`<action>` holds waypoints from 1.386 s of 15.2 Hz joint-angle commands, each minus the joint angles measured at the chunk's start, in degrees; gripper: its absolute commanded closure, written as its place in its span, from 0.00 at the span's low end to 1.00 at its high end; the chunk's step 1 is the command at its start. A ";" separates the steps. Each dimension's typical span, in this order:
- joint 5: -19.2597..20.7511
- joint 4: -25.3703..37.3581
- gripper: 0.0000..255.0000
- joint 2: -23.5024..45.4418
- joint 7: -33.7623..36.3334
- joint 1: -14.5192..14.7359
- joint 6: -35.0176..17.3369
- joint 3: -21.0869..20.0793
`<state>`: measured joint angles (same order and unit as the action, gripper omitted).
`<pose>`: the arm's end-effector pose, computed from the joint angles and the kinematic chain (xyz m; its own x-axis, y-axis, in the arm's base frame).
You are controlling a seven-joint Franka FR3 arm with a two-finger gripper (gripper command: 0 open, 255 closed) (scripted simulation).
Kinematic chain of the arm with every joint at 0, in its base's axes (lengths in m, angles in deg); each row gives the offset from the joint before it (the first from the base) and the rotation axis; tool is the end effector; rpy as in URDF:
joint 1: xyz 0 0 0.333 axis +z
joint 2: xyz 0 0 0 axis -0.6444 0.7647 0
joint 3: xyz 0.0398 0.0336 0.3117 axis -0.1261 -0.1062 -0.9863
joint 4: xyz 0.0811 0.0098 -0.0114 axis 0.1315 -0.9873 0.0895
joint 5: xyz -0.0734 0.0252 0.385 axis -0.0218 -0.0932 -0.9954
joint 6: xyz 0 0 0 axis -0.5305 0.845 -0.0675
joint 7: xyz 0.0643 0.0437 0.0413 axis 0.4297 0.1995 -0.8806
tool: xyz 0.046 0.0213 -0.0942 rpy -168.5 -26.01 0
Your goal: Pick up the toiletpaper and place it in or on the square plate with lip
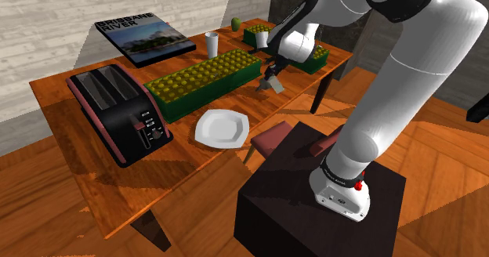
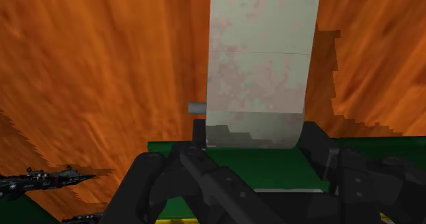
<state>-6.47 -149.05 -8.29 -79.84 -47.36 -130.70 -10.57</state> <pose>0.4147 -0.2660 0.3071 0.9147 -0.1338 0.3813 -0.1414 -0.9899 -0.0080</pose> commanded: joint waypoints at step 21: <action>27.03 -8.81 1.00 -21.20 34.29 -3.48 8.80 -12.96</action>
<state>19.52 -156.55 -27.87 -48.46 -50.72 -122.05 -21.52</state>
